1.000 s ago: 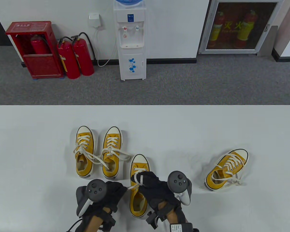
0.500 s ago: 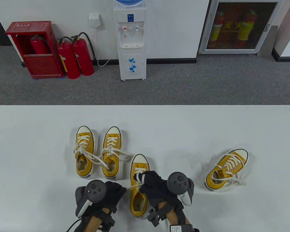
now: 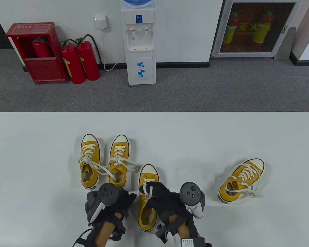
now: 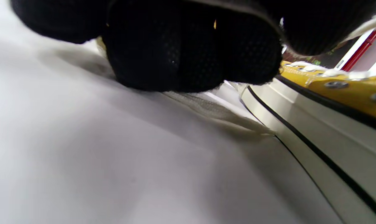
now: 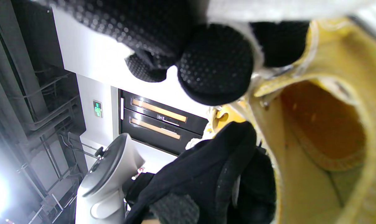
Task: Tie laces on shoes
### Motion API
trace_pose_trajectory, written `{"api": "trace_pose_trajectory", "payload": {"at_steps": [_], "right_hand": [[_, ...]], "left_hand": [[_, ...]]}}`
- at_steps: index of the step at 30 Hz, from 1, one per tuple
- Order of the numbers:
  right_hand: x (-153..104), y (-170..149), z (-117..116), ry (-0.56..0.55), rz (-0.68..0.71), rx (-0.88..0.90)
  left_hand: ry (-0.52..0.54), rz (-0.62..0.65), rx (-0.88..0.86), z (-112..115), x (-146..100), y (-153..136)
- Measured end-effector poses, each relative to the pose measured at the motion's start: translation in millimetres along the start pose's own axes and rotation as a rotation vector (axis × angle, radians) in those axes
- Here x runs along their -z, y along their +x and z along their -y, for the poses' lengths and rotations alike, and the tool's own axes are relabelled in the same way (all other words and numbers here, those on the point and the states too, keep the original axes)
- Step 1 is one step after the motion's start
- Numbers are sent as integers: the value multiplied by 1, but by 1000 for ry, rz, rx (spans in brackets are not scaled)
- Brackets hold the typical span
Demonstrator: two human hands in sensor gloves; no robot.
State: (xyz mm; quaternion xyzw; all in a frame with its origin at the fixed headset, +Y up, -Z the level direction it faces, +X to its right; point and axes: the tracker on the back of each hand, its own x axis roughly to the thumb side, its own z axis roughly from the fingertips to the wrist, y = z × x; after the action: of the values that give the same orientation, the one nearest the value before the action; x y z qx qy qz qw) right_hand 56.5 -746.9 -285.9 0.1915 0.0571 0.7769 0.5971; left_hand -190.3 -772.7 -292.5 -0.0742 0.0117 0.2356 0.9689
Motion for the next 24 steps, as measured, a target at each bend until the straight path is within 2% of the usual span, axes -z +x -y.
{"api": "trace_pose_trajectory", "payload": {"at_steps": [8,18,24], "right_hand": [[0,3,1,-8,7,-37],[-3,8,6,-123,21,-258],[-5,10,5,-163,20,-250]], "left_hand": [[-8,20,64,3,-1,9],[-14,56,43,2,-8,7],[-3,74,13,-5,-16,2]]}}
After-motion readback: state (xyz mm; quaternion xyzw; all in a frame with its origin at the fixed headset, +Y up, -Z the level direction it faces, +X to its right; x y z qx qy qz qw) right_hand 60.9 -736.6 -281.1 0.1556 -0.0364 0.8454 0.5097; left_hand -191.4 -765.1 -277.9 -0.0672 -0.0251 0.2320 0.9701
